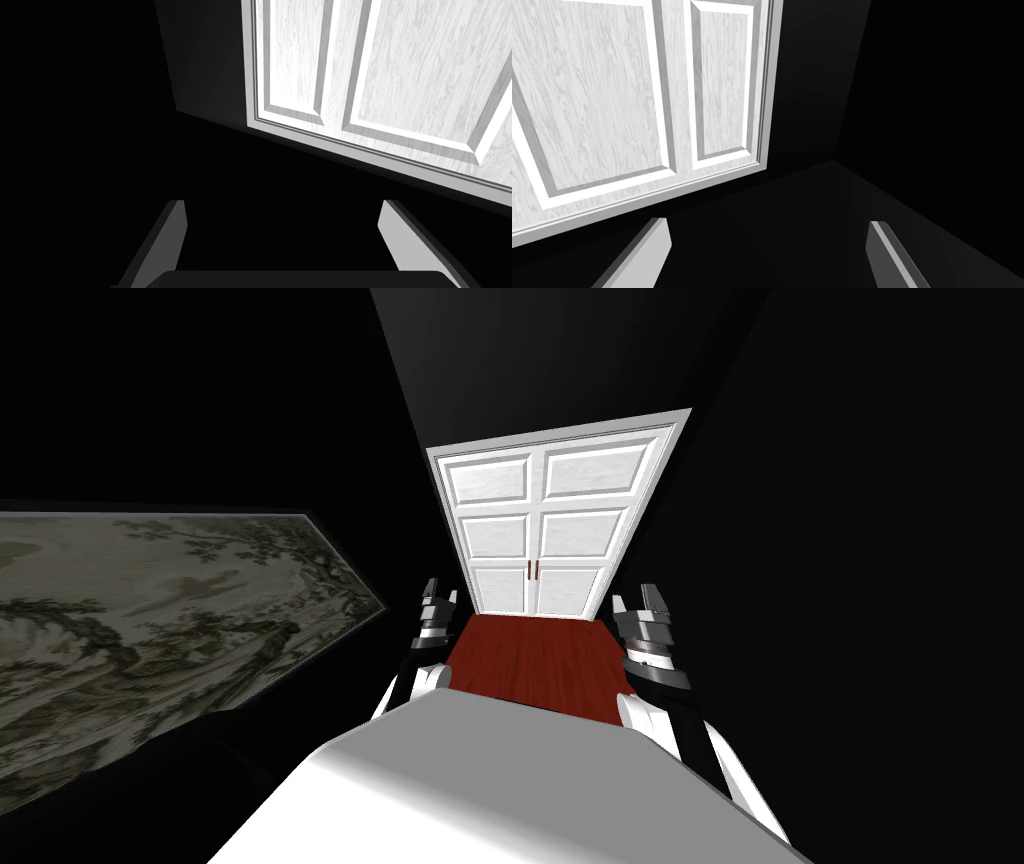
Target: Pull the door open
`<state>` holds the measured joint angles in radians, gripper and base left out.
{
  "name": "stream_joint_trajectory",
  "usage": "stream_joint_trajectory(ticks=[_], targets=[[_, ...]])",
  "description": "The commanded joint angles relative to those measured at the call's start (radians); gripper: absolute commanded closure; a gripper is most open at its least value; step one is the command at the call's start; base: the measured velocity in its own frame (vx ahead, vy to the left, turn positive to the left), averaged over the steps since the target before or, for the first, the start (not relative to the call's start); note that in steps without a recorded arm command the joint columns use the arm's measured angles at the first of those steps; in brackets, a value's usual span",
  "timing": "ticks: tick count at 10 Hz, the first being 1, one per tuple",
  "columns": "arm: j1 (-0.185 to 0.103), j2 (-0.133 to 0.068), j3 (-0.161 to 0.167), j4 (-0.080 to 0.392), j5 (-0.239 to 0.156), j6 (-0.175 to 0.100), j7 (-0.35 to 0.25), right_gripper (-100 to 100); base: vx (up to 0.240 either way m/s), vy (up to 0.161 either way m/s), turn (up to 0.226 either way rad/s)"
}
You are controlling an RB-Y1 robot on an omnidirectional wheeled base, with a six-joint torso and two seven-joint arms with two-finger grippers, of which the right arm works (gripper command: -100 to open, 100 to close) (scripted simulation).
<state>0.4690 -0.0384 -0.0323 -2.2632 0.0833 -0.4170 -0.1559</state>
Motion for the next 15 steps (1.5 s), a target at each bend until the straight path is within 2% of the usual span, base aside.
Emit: stream_joint_trajectory(ticks=[1,7,10,15], targets=[[-0.009,-0.007,-0.011,0.035,0.013,-0.013,0.026,-100,0.072,0.025,-0.011],[-0.037,-0.025,-0.043,0.141,0.054,-0.053,0.105,-100,0.133,0.03,-0.007],[-0.058,-0.036,-0.069,0.225,0.086,-0.084,0.166,-100,0.125,0.033,-0.01],[-0.084,-0.047,-0.098,0.322,0.123,-0.12,0.238,-100,0.108,0.038,-0.007]])
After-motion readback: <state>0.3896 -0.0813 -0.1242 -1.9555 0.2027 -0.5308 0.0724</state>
